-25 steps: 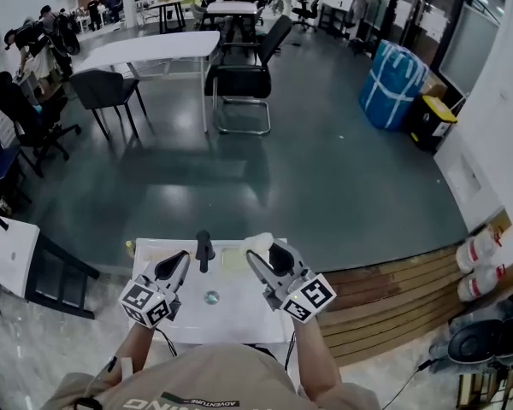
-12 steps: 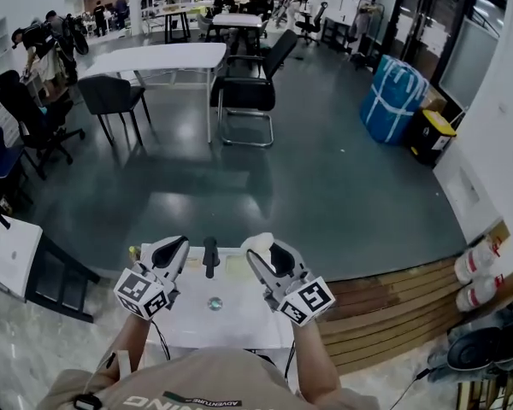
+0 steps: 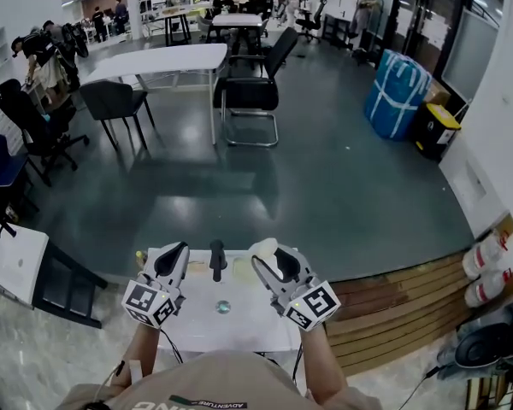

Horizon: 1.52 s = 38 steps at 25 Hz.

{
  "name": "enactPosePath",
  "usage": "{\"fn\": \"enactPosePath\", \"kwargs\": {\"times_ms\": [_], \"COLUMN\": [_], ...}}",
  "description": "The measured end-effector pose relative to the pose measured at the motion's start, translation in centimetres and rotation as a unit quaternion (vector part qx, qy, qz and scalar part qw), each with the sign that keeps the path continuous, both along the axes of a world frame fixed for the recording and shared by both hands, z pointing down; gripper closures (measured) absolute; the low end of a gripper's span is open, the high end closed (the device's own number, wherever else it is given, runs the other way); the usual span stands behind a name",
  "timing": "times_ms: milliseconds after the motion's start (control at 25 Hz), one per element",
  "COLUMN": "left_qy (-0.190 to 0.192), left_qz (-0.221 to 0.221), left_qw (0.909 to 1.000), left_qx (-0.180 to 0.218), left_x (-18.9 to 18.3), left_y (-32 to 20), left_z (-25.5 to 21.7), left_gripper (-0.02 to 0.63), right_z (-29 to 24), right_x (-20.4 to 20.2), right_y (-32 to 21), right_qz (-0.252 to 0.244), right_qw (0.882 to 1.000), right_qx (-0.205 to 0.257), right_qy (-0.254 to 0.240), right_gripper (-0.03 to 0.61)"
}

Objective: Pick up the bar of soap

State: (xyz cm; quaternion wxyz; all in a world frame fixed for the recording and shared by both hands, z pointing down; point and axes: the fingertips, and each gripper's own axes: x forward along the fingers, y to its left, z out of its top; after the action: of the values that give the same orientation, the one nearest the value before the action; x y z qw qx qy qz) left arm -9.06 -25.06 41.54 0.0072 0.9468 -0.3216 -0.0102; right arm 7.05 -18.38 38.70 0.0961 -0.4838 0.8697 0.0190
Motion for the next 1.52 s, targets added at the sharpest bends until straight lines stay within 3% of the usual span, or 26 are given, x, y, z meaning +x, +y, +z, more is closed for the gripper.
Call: {"fn": "enactPosePath", "kwargs": {"times_ms": [480, 1520], "left_qy": [0.012, 0.006], "left_qz": [-0.009, 0.008], "left_qw": [0.9995, 0.9993], "left_qx": [-0.026, -0.036], "left_x": [-0.7, 0.9], "left_y": [-1.1, 0.1], "left_z": [1.9, 2.9], "left_gripper": [0.621, 0.621], "right_z": [0.5, 2.3], "right_x": [0.3, 1.2], "right_y": [0.4, 0.8], "right_qz": [0.017, 0.03], "right_qw": [1.0, 0.999], "right_qx": [-0.003, -0.017], "right_qy": [0.005, 0.025], "right_gripper": [0.398, 0.399]}}
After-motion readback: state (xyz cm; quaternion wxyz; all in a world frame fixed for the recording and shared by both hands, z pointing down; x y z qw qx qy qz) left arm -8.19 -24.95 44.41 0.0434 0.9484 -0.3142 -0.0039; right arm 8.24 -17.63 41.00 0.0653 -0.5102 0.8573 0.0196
